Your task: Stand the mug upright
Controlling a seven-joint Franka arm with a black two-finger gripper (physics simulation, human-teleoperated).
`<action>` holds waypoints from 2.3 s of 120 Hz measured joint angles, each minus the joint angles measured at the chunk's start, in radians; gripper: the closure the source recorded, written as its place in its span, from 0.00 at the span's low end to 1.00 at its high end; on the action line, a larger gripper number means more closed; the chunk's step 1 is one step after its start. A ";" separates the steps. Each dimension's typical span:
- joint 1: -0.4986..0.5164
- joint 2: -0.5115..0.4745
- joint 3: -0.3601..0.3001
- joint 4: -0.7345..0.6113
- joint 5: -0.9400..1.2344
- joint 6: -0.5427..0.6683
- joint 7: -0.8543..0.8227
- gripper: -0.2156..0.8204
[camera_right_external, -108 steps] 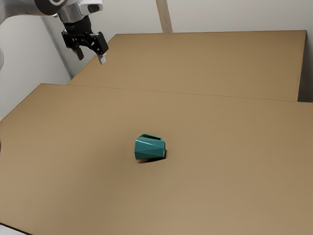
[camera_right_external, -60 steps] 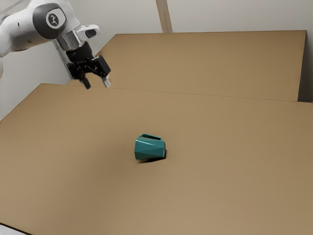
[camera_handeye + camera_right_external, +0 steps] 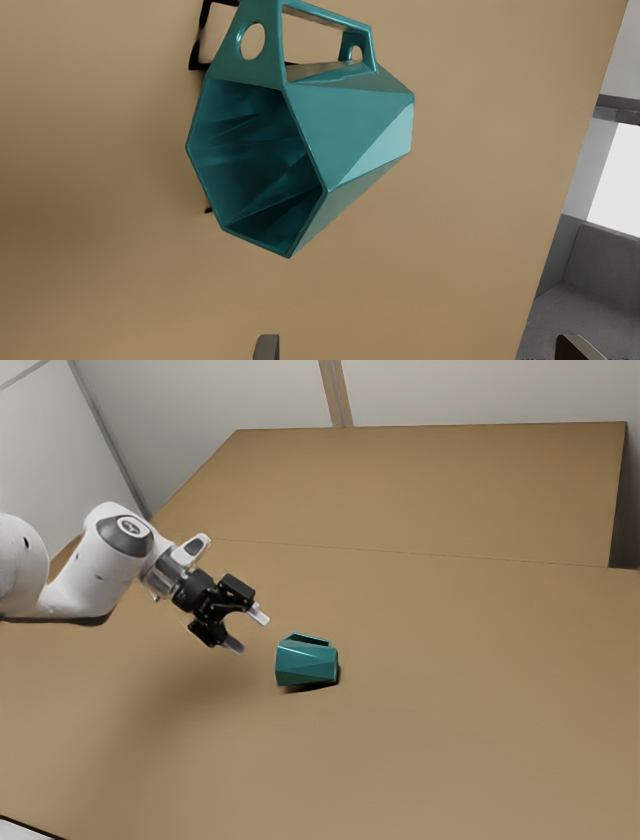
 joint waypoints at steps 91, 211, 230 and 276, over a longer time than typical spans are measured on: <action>0.069 0.128 0.014 -0.054 -0.355 0.005 0.354 0.21; 0.066 0.203 -0.078 -0.057 -0.598 0.002 0.530 0.67; 0.066 0.203 -0.079 -0.058 -0.601 0.002 0.539 0.85; 0.066 0.163 -0.085 -0.021 -0.566 0.010 0.548 0.95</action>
